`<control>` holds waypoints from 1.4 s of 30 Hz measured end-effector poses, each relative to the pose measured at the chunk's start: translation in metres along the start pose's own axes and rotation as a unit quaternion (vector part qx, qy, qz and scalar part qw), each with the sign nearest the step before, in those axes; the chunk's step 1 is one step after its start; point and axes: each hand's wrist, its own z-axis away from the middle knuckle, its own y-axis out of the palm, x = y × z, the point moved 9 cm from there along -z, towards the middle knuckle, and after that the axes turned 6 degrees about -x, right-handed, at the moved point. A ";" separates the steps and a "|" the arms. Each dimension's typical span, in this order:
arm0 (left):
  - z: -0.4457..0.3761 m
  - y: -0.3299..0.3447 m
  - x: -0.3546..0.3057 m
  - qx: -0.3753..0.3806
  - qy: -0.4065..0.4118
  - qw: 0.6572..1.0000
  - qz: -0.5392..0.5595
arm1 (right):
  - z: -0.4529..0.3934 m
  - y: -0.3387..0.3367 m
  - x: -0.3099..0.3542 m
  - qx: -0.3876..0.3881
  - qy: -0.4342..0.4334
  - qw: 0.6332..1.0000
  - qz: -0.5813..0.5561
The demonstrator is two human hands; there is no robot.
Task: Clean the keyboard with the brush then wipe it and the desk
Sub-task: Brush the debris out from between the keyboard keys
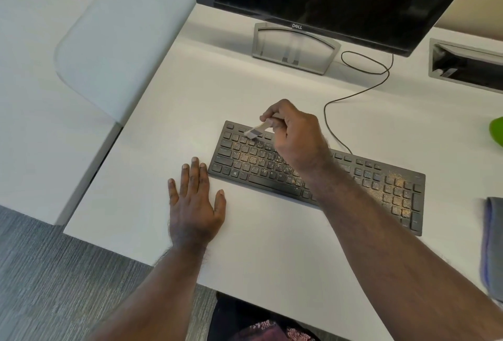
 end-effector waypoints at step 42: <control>0.000 0.000 -0.001 0.009 0.001 1.000 0.000 | 0.000 -0.021 -0.012 -0.049 0.048 0.998 -0.009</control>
